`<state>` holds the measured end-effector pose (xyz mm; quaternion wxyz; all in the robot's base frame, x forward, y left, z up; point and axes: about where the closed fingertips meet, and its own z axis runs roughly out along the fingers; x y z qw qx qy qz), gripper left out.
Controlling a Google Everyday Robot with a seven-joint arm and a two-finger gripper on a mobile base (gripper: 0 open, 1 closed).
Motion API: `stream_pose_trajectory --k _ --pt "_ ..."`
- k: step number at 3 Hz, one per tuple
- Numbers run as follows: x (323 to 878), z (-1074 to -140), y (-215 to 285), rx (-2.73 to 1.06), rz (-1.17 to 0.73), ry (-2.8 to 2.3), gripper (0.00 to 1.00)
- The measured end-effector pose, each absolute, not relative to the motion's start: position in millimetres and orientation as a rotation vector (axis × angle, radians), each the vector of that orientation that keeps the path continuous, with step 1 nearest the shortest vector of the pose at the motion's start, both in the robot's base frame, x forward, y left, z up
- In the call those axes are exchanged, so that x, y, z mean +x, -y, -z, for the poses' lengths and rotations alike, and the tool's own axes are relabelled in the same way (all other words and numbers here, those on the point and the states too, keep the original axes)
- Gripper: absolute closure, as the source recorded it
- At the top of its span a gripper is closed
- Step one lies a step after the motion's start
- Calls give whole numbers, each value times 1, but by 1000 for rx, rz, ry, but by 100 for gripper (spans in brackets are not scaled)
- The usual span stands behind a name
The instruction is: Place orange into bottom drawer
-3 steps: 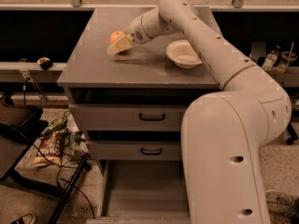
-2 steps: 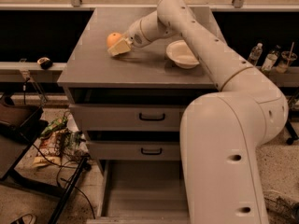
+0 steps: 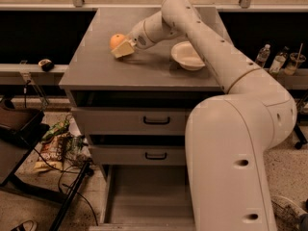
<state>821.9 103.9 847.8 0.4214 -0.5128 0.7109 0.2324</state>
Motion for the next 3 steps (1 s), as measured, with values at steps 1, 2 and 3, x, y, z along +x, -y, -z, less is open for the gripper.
stream_pose_trajectory --k 1,2,3 --pt "815 -850 -106 -1321 -575 -1779 100" --pt "793 -888 -73 -1320 -486 -1738 100" --pt "723 -955 6 -1235 -303 -1778 100"
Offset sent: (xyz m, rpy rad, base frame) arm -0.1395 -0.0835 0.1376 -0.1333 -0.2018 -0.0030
